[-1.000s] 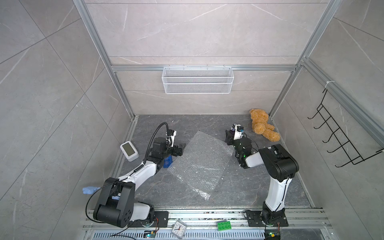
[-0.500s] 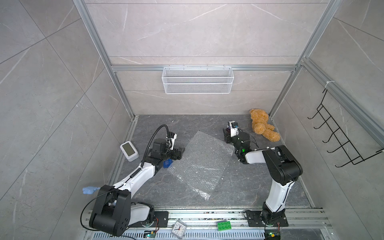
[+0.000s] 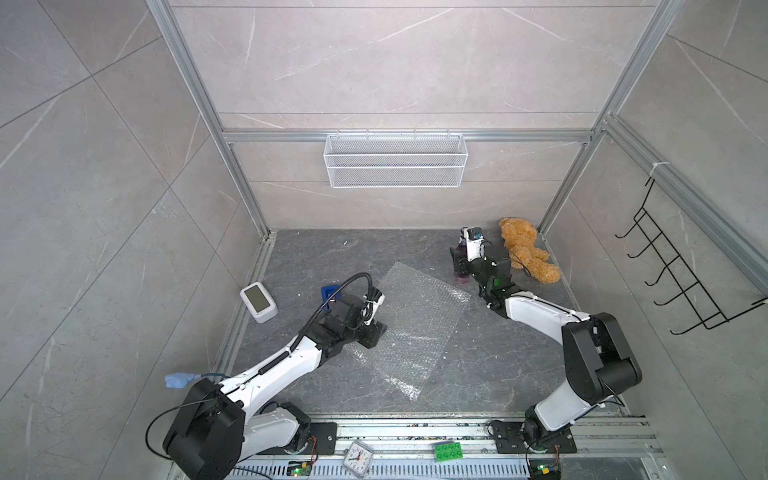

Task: Wrap wine bottles in bubble wrap
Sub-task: Pick up the wine bottle from the center of the board, then adjust the bubble wrap at the center of the board.

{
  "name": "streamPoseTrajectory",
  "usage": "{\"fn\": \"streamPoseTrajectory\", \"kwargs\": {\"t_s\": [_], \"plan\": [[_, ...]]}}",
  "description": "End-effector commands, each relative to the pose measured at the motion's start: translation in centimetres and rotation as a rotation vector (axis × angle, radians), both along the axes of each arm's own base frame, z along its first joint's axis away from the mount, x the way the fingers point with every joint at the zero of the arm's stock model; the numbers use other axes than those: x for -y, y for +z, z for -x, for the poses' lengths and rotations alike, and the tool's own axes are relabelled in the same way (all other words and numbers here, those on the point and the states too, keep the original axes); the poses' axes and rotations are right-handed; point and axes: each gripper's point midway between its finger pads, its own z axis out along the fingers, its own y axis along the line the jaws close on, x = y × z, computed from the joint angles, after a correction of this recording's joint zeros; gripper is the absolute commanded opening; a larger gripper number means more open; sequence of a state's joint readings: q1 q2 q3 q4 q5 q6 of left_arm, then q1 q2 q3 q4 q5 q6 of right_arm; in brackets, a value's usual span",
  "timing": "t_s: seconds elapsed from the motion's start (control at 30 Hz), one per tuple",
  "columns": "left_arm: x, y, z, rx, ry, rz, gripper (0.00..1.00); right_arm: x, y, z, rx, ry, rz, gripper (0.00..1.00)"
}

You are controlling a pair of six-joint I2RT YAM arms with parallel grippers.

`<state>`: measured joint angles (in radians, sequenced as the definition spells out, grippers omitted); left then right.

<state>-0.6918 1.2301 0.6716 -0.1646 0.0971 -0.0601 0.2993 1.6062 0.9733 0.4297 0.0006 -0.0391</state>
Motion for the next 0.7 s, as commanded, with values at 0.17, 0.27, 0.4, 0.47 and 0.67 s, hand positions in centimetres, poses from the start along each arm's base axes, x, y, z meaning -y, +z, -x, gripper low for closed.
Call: {"fn": "streamPoseTrajectory", "kwargs": {"t_s": [0.17,0.27,0.4,0.47,0.67], "plan": [[6.6,-5.4,3.8,-0.109,-0.105,-0.16,0.34,0.8,5.4,4.6,-0.071,-0.008,-0.089,0.05],[9.5,-7.2,4.8,-0.133,-0.122,-0.155,0.33,1.2,5.6,6.4,-0.1,0.003,-0.093,0.04],[13.5,-8.8,4.7,-0.124,-0.108,-0.147,0.34,2.0,6.1,8.5,-0.133,-0.003,-0.075,0.03],[14.8,-9.0,4.2,-0.103,-0.091,-0.156,0.33,2.4,6.5,9.3,-0.145,-0.005,-0.052,0.03],[18.2,-8.0,2.4,-0.07,-0.092,-0.127,0.34,2.7,7.5,10.7,-0.188,0.034,0.04,0.04]]}}
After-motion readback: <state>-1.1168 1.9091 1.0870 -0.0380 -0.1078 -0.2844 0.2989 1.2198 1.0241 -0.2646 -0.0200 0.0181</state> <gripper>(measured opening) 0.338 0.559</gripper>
